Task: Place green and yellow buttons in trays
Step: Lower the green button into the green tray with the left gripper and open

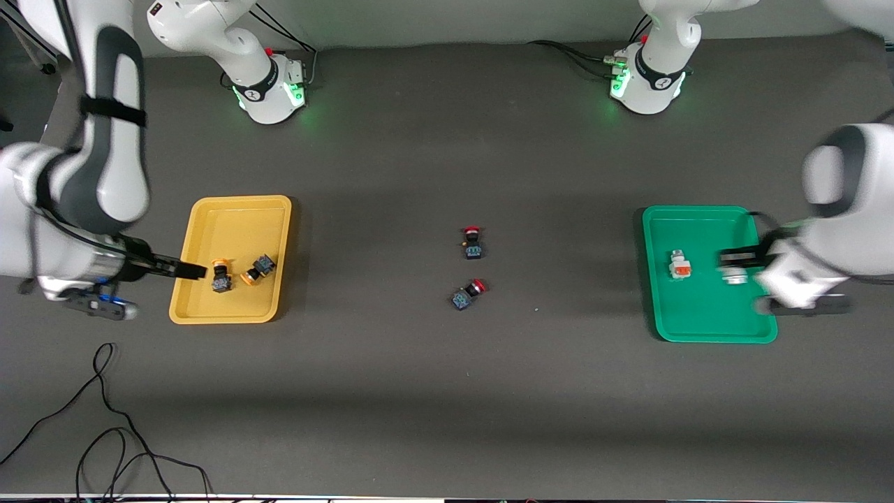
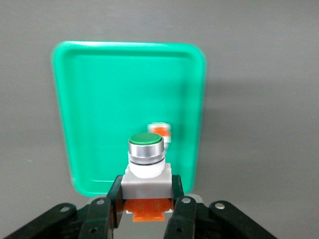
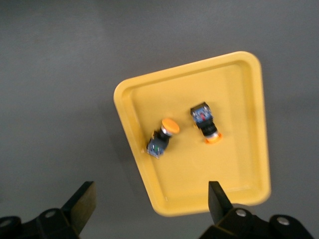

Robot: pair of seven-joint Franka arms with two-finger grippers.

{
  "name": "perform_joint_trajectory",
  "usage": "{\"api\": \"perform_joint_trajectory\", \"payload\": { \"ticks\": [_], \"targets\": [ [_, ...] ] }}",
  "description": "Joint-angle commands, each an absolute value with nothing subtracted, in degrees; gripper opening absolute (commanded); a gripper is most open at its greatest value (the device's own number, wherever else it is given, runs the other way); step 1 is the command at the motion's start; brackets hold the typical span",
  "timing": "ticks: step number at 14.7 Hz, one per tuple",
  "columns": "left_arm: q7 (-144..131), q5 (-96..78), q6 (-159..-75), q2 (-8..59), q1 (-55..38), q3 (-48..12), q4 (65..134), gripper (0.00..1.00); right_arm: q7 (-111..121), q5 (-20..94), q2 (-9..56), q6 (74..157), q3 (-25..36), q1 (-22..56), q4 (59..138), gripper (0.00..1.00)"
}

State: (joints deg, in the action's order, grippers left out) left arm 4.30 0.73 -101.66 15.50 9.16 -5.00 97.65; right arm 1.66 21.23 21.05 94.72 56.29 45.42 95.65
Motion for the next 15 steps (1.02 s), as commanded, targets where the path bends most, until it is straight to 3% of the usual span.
{"api": "perform_joint_trajectory", "payload": {
  "ticks": [1,4,6,8,9,10,11,13,15],
  "targets": [
    [8.09,4.90,-114.63,13.97,11.86,-5.98,109.02,0.14,2.89,15.92,14.52,87.99,56.69,45.35,91.50,1.00],
    [8.09,7.64,-134.58,16.60,13.71,-5.89,121.69,0.15,3.25,10.66,9.24,86.75,54.94,44.83,91.50,1.00],
    [8.17,8.00,-142.70,20.46,15.29,-5.89,124.88,0.15,3.34,6.79,6.17,85.96,46.37,38.54,91.76,1.00],
    [8.17,8.09,-143.00,20.92,15.73,-5.89,124.89,0.16,3.34,3.53,2.83,86.04,35.12,28.53,93.68,1.00],
    [8.17,8.09,-142.56,20.83,15.65,-5.89,124.89,0.27,3.25,3.25,1.07,86.39,30.72,23.95,95.34,1.00],
    [8.26,8.09,-142.04,21.00,15.64,-5.89,124.63,0.70,3.25,3.25,-0.42,86.48,25.45,19.03,96.75,1.00],
    [8.35,8.17,-141.16,20.92,15.64,-5.89,124.28,1.00,3.16,3.16,-1.83,86.48,19.22,13.16,97.72,1.00],
    [9.83,8.17,-134.69,19.61,15.73,-5.89,120.87,1.00,2.03,2.99,-4.29,86.92,9.53,4.43,99.22,1.00],
    [10.54,8.17,-124.24,18.90,15.82,-5.98,114.56,1.00,1.49,2.99,-5.18,87.63,7.91,2.99,99.58,1.00]
  ]
}}
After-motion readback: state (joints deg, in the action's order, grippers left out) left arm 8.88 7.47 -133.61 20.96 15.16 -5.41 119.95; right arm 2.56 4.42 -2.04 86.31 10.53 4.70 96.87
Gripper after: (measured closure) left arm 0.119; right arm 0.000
